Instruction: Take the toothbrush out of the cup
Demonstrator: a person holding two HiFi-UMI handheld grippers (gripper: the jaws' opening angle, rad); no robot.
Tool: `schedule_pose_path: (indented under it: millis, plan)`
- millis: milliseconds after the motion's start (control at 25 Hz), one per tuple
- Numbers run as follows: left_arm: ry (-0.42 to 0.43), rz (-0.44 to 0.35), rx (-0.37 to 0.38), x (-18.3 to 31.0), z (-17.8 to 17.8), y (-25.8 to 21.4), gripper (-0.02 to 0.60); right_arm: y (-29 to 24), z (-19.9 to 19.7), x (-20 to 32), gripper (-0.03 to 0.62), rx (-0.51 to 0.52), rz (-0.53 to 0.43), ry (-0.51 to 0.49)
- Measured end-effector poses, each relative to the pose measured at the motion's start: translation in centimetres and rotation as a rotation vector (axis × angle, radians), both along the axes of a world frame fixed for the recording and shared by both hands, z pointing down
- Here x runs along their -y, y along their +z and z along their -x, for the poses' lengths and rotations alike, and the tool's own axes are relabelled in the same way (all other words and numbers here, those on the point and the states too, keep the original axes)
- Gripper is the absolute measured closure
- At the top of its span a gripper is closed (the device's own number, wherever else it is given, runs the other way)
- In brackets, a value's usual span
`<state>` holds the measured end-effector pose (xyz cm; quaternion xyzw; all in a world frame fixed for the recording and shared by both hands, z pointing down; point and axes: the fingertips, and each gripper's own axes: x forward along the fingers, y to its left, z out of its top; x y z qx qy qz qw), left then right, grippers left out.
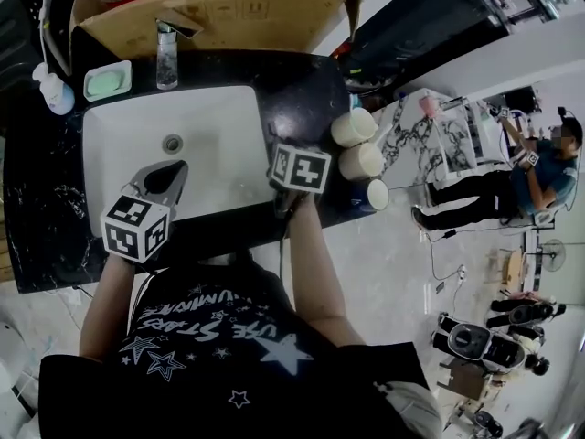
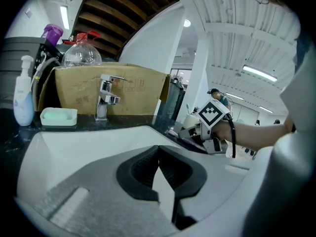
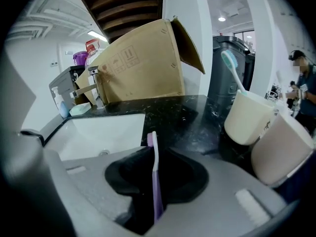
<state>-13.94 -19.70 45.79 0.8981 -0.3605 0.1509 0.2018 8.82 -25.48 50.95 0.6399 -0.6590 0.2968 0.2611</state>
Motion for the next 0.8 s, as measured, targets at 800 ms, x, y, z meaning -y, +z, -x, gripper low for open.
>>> schedule_pose_path:
  millis: [800]
  plan:
    - [-0.019,-0.092,-0.001,0.0,-7.1,-3.6,0.572,-14.7,-7.2,-3.4,0.465,0.008,-0.368,-0.063]
